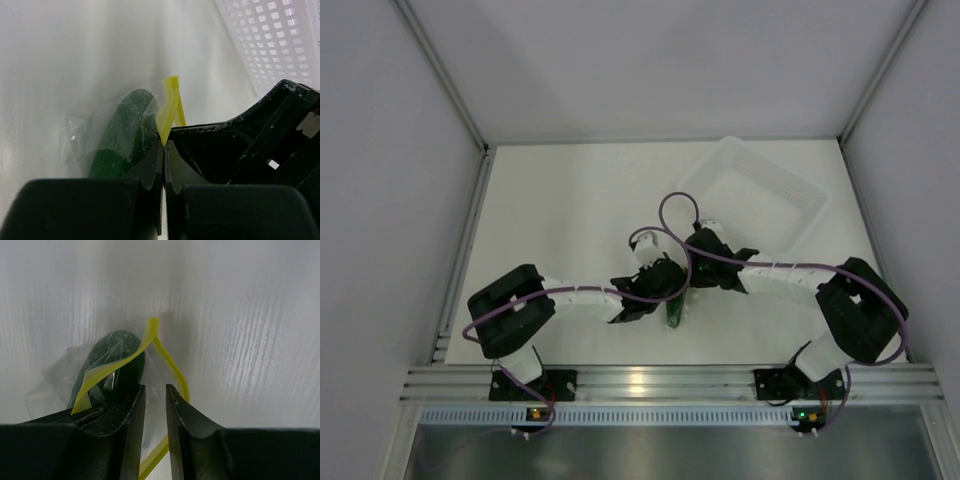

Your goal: Open the zip-top bag and remove the fake food

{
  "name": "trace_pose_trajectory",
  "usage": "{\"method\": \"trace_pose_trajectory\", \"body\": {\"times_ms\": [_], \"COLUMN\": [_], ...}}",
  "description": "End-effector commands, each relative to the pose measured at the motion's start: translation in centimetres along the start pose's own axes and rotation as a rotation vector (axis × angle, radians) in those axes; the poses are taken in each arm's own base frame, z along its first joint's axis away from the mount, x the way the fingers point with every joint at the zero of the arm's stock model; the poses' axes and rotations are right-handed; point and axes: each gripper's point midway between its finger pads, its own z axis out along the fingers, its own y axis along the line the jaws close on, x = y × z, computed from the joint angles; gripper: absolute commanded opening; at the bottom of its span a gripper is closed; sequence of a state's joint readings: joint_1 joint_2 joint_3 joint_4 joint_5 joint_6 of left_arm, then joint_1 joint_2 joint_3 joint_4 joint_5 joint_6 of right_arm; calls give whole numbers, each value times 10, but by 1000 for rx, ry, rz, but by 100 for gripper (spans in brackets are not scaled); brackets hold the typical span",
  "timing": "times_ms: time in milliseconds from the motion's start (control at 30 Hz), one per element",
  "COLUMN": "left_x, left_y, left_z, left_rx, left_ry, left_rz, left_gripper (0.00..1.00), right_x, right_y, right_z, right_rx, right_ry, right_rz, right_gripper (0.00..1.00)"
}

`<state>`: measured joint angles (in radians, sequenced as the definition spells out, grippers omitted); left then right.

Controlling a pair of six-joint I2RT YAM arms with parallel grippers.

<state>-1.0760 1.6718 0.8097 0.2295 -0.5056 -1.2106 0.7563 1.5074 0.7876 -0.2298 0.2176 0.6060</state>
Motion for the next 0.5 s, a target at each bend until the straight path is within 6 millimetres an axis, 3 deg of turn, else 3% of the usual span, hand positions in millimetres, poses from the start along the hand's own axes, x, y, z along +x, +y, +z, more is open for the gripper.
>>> {"method": "trace_pose_trajectory", "body": {"times_ms": [0,200,400,467], "left_x": [1,2,-7,-9], "left_y": [2,-2,-39,-61], "left_z": [4,-1,-15,-23], "left_rx": [8,27,132,190], "left_ry": [-10,10,33,59], "left_rz": [-19,7,36,27], "left_gripper": [0,0,0,0], "right_x": [-21,-28,-35,-31], "right_y": [32,36,29,20], "right_z": [1,-9,-25,-25], "right_rx": [-96,-132,-131,-113], "right_ry": [-62,-104,-151,-140], "right_rz": [8,44,42,37], "right_gripper": [25,28,26,25]}}
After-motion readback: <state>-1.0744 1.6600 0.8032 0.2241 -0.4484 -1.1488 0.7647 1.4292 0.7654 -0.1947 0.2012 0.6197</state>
